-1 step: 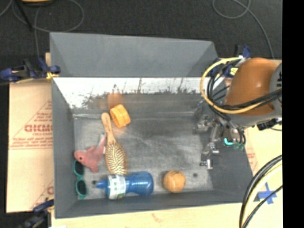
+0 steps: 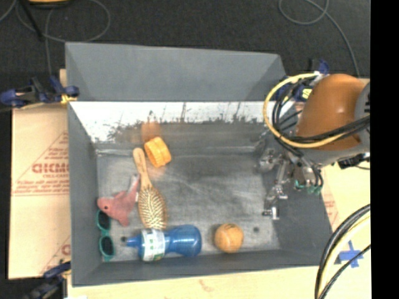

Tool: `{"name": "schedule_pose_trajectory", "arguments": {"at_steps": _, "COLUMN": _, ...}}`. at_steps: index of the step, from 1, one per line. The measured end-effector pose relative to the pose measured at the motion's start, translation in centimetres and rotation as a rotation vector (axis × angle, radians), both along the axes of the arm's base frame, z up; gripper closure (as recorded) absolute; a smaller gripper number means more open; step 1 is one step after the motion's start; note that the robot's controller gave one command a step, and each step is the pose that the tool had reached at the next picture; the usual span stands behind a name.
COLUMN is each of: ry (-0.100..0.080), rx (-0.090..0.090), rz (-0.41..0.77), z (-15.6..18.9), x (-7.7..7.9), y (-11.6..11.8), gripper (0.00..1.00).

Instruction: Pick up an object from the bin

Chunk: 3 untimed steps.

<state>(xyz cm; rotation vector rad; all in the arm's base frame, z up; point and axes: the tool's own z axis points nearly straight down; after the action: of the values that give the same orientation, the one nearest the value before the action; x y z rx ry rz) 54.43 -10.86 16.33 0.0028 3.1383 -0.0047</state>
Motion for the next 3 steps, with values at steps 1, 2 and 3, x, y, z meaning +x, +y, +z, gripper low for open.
{"name": "schedule_pose_trajectory", "arguments": {"at_steps": 1, "ry": -0.007, "rx": 0.001, "rz": 0.001, "z": -5.5, "x": -0.1, "y": 4.6, "gripper": 0.00}}
{"name": "schedule_pose_trajectory", "arguments": {"at_steps": 2, "ry": 0.008, "rx": 0.002, "rz": 0.135, "z": -4.8, "x": -2.2, "y": 6.9, "gripper": 0.00}}
{"name": "schedule_pose_trajectory", "arguments": {"at_steps": 3, "ry": 0.000, "rx": 0.001, "rz": 0.392, "z": -2.7, "x": -5.5, "y": 5.1, "gripper": 0.00}}
